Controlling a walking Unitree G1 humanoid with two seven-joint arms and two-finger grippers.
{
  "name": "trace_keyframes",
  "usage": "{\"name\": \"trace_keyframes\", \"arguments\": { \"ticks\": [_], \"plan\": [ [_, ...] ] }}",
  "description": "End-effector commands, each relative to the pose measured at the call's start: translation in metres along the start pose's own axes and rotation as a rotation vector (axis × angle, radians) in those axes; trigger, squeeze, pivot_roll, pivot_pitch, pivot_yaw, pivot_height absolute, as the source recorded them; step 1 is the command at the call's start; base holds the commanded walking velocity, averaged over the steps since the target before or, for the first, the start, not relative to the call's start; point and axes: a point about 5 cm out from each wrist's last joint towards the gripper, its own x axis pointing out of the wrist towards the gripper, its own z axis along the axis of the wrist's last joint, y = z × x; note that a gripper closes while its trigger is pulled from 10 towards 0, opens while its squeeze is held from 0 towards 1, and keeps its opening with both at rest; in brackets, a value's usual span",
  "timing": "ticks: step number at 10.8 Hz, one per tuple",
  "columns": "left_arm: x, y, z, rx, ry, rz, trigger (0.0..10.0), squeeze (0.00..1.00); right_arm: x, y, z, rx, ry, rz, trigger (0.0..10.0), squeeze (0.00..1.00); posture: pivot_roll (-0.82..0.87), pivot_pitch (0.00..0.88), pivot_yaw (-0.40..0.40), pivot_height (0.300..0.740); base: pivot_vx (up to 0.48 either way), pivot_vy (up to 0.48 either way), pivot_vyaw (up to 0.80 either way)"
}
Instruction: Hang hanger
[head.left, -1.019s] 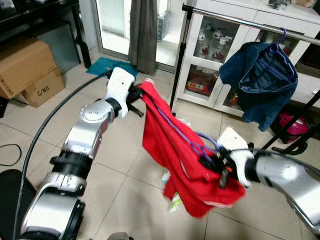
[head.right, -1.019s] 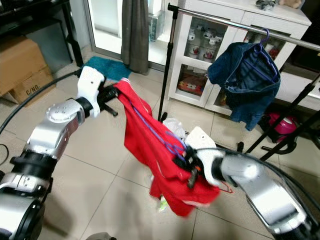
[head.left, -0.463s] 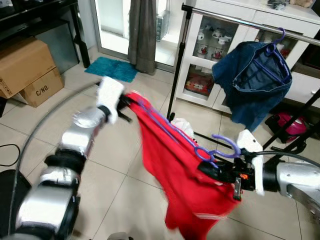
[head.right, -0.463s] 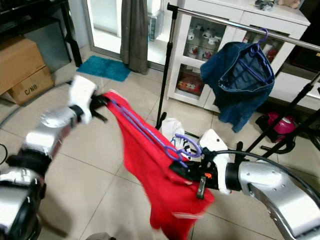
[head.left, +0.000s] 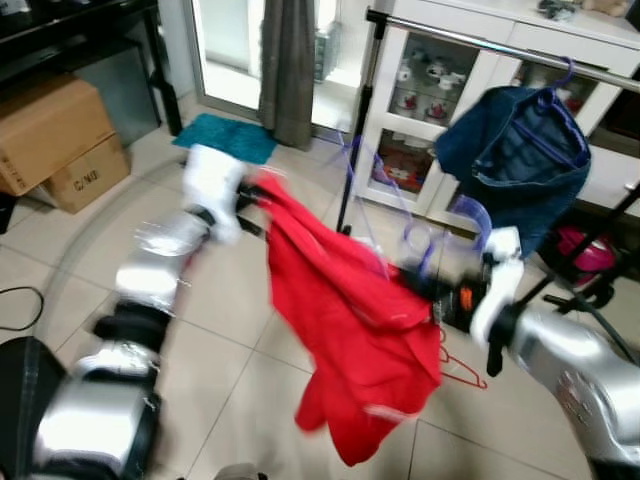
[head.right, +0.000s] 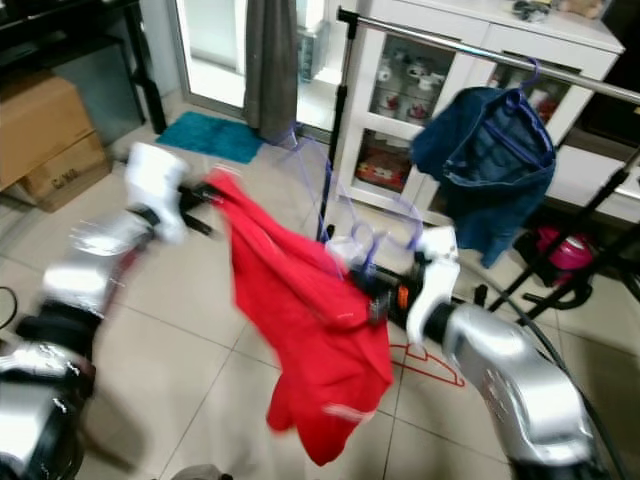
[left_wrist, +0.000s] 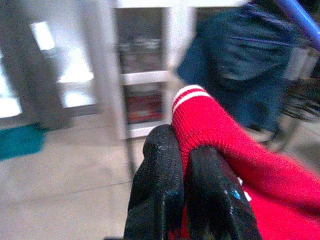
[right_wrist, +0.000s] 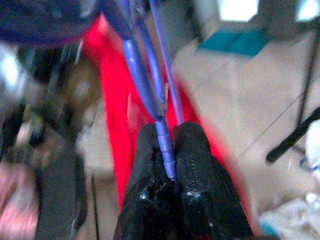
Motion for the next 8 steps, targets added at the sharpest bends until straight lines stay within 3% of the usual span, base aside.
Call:
{"name": "trace_keyframes", "arguments": {
  "ticks": [1,3,6,7,8],
  "plan": [
    [0.009,-0.03,0.009,0.028,-0.02,-0.134,0.0,0.0,0.002,-0.012,0.007,0.033,-0.07,-0.123,0.0,0.0,-0.02,0.0,-0.087,0.74,0.0,0.0,0.0],
    [0.001,-0.062,0.013,0.013,-0.041,-0.246,0.0,0.0,0.011,-0.026,0.008,0.136,-0.17,-0.348,0.0,0.0,-0.01,0.0,-0.09,0.74,0.0,0.0,0.0],
    [-0.014,-0.089,0.014,-0.084,-0.065,-0.241,0.0,0.0,0.017,-0.048,0.0,0.321,-0.242,-0.575,0.0,0.0,0.01,0.0,-0.087,0.74,0.0,0.0,0.0],
    [-0.021,-0.091,0.014,-0.154,-0.083,-0.208,0.0,0.0,0.015,-0.047,0.009,0.537,-0.426,-0.544,0.0,0.0,-0.01,0.0,-0.062,0.74,0.0,0.0,0.0],
    [-0.021,-0.081,0.027,-0.304,-0.199,-0.097,0.0,0.0,0.01,-0.041,0.023,0.777,-0.623,-0.457,0.0,0.0,-0.04,0.0,-0.056,0.74,0.0,0.0,0.0]
  ]
}}
